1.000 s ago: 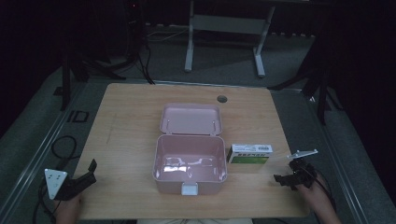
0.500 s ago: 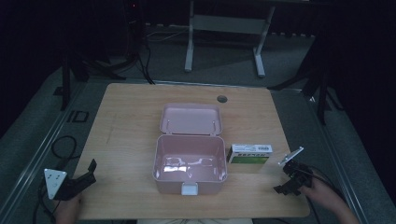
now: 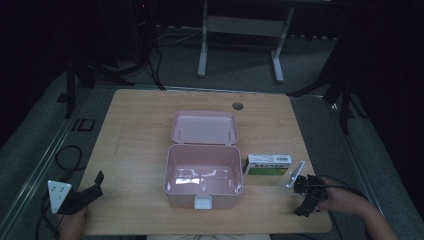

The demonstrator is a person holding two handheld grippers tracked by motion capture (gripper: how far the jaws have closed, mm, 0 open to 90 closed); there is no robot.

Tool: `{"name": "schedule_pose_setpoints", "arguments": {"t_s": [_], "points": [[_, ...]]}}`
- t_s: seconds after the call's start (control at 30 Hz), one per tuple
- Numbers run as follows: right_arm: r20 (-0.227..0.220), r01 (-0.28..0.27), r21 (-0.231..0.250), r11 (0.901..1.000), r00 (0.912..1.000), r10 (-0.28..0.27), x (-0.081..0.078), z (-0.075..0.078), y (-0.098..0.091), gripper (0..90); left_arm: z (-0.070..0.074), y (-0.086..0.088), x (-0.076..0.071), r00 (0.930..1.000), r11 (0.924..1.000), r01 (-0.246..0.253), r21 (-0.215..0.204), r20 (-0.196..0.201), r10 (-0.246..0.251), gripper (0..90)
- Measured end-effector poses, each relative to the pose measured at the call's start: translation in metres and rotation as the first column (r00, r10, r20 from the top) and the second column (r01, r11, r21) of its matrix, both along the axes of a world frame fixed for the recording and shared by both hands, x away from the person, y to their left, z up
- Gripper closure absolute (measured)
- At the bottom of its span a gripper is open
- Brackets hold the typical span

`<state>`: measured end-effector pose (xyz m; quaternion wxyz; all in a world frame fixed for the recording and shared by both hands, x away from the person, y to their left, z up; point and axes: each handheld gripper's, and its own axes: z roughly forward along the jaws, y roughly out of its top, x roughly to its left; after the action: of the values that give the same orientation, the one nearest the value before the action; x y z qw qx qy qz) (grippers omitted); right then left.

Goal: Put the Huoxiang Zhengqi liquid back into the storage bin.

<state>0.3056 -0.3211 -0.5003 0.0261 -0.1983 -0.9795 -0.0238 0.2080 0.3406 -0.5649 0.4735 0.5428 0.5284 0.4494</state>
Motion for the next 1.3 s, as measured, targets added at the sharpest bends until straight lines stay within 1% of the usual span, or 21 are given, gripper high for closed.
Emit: {"name": "schedule_pose_setpoints", "arguments": {"t_s": [0.07,0.13,0.2,0.27,0.3,0.37,0.4,0.43,0.47,0.53,0.63,0.73,0.77,0.87,0.9,0.93,1.0,1.07,1.1,1.2,1.3], "points": [[0.002,-0.04,-0.039,0.9984,0.9992,0.04,-0.001,0.001,0.006,13.3,0.0,0.0,0.0,1.0,1.0,0.001,0.001,0.001,-0.001,3.0],[0.015,-0.08,-0.073,0.9942,0.9966,0.081,-0.002,0.0,0.011,13.3,0.0,0.0,0.0,1.0,1.0,0.002,0.002,0.001,-0.002,3.0],[0.001,-0.113,-0.075,0.9908,0.9936,0.113,-0.003,0.001,0.017,12.3,0.0,0.0,0.0,1.0,1.0,0.004,0.002,0.0,-0.004,3.0],[0.008,-0.11,-0.081,0.9906,0.9937,0.111,-0.003,0.002,0.021,12.9,0.0,0.0,0.0,1.0,1.0,0.005,0.003,0.0,-0.005,3.0],[0.002,-0.109,-0.085,0.9904,0.994,0.109,-0.002,0.003,0.024,12.9,0.0,0.0,0.0,1.0,1.0,0.004,0.005,-0.001,-0.004,3.0],[0.006,-0.129,-0.091,0.9875,0.9915,0.13,-0.001,0.004,0.029,13.0,0.0,-0.001,0.0,1.0,1.0,0.003,0.007,-0.001,-0.003,3.0],[0.001,-0.139,-0.089,0.9863,0.9903,0.139,-0.001,0.005,0.032,13.0,0.0,-0.001,0.0,1.0,1.0,0.002,0.007,0.0,-0.002,3.0],[0.001,-0.139,-0.089,0.9863,0.9903,0.139,-0.001,0.005,0.032,13.0,0.0,-0.001,0.0,1.0,1.0,0.002,0.007,0.0,-0.002,3.0],[-0.007,-0.158,-0.084,0.9838,0.9874,0.158,-0.001,0.006,0.037,13.1,0.0,-0.001,0.0,1.0,1.0,0.002,0.007,-0.002,-0.002,3.0],[-0.002,-0.187,-0.084,0.9788,0.9823,0.187,-0.001,0.008,0.043,13.2,0.0,0.0,0.0,1.0,1.0,0.003,0.006,-0.002,-0.003,3.0],[-0.031,-0.21,-0.072,0.9752,0.9777,0.208,-0.001,0.01,0.051,13.2,0.0,-0.001,0.0,1.0,1.0,0.004,0.008,-0.001,-0.004,3.0],[-0.062,-0.255,-0.065,0.9648,0.966,0.251,-0.003,0.012,0.06,13.9,0.0,-0.001,0.0,1.0,1.0,0.004,0.007,0.001,-0.004,3.0],[-0.06,-0.272,-0.069,0.9599,0.9615,0.268,-0.004,0.013,0.062,14.0,0.0,0.0,0.0,1.0,1.0,0.005,0.006,0.001,-0.005,3.0],[-0.054,-0.3,-0.072,0.9511,0.9534,0.297,-0.005,0.015,0.069,15.2,0.0,0.0,0.0,1.0,1.0,0.007,0.006,-0.001,-0.007,3.0],[-0.054,-0.3,-0.072,0.9511,0.9534,0.297,-0.005,0.015,0.069,15.2,0.0,0.0,0.0,1.0,1.0,0.007,0.006,-0.001,-0.007,3.0],[-0.059,-0.311,-0.069,0.9478,0.9497,0.308,-0.005,0.017,0.074,15.2,0.0,0.0,0.0,1.0,0.9999,0.007,0.007,-0.001,-0.007,3.0],[-0.054,-0.327,-0.072,0.9424,0.9447,0.323,-0.005,0.02,0.08,16.8,0.0,-0.001,0.0,1.0,1.0,0.002,0.009,-0.003,-0.002,3.0],[-0.055,-0.339,-0.079,0.9376,0.9406,0.335,-0.004,0.022,0.086,16.9,0.0,0.0,0.0,1.0,1.0,0.002,-0.003,-0.004,-0.002,3.0],[-0.053,-0.339,-0.08,0.9373,0.9404,0.336,-0.003,0.023,0.088,16.9,0.0,0.001,0.0,1.0,1.0,-0.001,-0.006,-0.001,0.001,3.0],[-0.051,-0.358,-0.077,0.9305,0.9335,0.355,-0.002,0.025,0.095,16.9,0.0,0.0,0.0,1.0,1.0,0.002,0.003,-0.001,-0.002,3.0],[-0.034,-0.389,-0.076,0.9182,0.9213,0.387,-0.003,0.03,0.102,16.8,0.0,0.0,0.0,1.0,1.0,0.0,0.004,-0.002,0.0,3.0]]}}
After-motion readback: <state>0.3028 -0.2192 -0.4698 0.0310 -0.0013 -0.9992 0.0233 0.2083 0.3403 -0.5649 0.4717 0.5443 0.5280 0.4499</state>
